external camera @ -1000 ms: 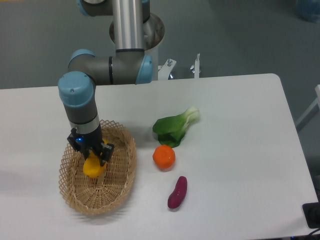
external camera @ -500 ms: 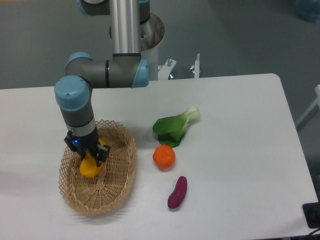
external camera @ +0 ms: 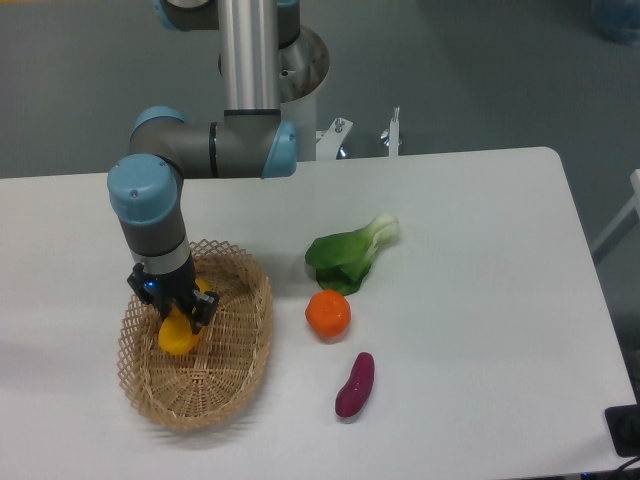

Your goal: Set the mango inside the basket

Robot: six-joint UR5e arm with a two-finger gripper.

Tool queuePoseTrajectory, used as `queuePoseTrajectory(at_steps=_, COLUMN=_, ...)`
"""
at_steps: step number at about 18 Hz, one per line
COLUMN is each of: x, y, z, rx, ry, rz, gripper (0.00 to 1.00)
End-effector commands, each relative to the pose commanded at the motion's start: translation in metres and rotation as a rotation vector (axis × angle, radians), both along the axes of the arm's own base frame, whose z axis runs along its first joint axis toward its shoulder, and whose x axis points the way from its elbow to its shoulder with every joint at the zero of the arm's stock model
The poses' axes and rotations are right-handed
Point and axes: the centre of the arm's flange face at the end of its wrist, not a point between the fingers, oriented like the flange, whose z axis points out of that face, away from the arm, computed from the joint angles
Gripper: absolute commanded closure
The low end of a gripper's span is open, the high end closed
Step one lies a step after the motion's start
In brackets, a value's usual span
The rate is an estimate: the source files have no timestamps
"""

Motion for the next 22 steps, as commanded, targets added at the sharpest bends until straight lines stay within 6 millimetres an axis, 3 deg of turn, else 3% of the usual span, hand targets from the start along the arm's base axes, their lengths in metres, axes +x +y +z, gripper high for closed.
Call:
queuePoseTrajectory(at_steps=2, x=0.000, y=0.000, z=-0.001, rx=-0.002, ry=0.000, rz=-0.001, gripper=0.46)
queuePoseTrajectory(at_steps=9, x=-0.003, y=0.006, z=0.004, rx=0.011, ry=0.009, rz=-0.009, gripper=0.02)
queuePoseTrajectory(at_steps=14, x=-0.011, y=0.003, z=0.013, rx=0.013, ry=0.038, rz=0.003, gripper=0.00)
queuePoseTrajectory(at_steps=17, x=-0.036, y=0.000, z=0.027, rx=0.018, ry=0.087, rz=0.044, gripper=0.00)
queuePoseTrajectory(at_steps=19, x=-0.057, y=-0.006, z=0.052, rx=0.045, ry=0.104, rz=0.053, gripper=0.00)
queuePoseTrajectory(at_steps=22, x=-0.088, y=-0.012, z=0.066, rx=-0.044, ry=0.076, rz=0.028, gripper=0.00)
